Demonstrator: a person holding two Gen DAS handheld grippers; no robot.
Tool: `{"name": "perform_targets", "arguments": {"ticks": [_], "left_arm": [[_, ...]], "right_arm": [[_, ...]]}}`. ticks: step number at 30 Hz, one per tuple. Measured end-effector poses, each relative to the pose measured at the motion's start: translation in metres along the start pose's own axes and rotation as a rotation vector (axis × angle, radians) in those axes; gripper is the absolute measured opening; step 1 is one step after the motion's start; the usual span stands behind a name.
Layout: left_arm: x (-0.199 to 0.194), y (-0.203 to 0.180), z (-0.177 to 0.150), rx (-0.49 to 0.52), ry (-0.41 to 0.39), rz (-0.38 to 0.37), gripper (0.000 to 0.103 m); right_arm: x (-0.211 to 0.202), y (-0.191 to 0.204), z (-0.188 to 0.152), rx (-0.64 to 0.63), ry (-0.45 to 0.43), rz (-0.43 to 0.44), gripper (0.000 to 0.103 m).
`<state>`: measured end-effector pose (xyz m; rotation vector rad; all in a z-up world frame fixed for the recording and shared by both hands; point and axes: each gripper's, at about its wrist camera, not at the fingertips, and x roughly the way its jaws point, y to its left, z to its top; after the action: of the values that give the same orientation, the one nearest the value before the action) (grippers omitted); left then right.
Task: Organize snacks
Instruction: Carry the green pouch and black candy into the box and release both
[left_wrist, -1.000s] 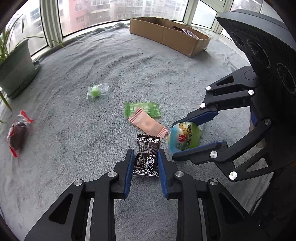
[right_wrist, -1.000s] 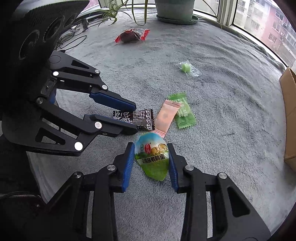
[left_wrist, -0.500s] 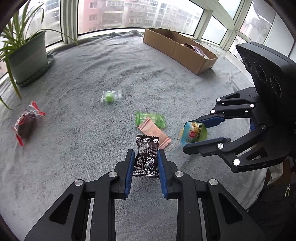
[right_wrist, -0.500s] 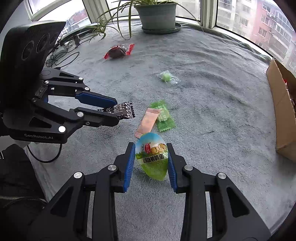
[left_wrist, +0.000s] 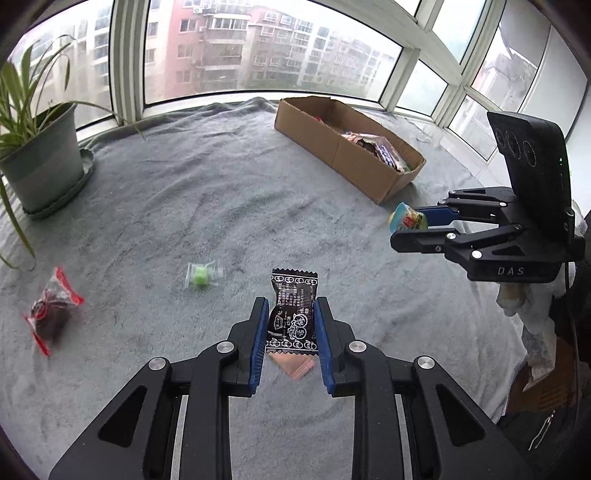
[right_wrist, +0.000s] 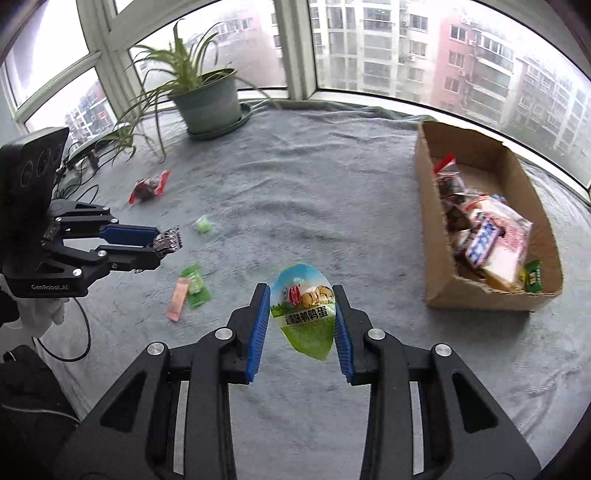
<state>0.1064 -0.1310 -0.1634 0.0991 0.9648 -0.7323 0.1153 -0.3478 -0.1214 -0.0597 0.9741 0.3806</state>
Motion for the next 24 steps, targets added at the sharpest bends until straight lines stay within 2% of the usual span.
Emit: {"name": "perform_targets", "arguments": {"ticks": [15,24], "left_arm": [[0.029,-0.024,0.097,0.048,-0.092,-0.031,0.023],[0.060,-0.051,0.160,0.087,-0.132,-0.045,0.023]], "right_arm": [[-0.040,-0.129,0.035,0.133,-0.092,-0.208,0.034],[-0.028,-0.177,0.042,0.190,-0.086,-0.262,0.034]]}}
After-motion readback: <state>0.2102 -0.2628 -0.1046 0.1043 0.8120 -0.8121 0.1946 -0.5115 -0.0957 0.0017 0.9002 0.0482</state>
